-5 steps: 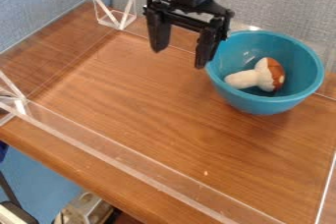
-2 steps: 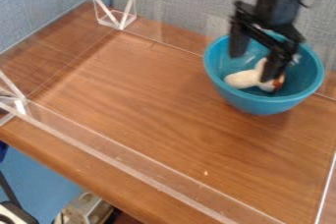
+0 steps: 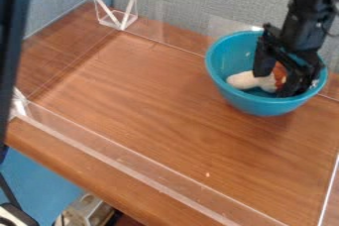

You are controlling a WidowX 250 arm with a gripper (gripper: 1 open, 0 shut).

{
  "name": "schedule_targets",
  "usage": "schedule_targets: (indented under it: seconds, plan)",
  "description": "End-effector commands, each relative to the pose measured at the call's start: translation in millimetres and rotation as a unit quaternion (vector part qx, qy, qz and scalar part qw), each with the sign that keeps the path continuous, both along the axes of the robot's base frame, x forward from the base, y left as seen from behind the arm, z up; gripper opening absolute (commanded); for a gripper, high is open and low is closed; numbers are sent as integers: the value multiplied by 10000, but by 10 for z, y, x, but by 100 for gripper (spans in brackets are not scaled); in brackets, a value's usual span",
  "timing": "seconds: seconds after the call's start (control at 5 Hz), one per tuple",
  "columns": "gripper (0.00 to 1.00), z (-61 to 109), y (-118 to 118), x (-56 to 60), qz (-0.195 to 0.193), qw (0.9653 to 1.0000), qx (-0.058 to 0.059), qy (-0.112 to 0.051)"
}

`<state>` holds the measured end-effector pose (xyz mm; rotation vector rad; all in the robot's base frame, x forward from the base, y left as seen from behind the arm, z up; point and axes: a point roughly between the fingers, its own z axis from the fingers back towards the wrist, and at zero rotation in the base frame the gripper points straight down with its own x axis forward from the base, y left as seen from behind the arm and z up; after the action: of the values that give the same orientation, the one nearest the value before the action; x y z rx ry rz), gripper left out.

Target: Remove the mushroom from inside the blue bowl and put it on the table

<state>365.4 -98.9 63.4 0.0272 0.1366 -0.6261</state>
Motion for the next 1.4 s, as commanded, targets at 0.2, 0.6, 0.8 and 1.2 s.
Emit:
schedule_targets:
  seconds: [0.2, 0.6, 0.8, 1.2]
  plan:
    - [0, 189, 16, 113, 68, 9993, -113, -363]
    - [0, 310, 83, 108, 119, 9988, -139, -462]
    - [0, 371, 114, 105, 136, 9985, -143, -512]
    - [0, 478, 187, 109, 154, 9980, -133, -591]
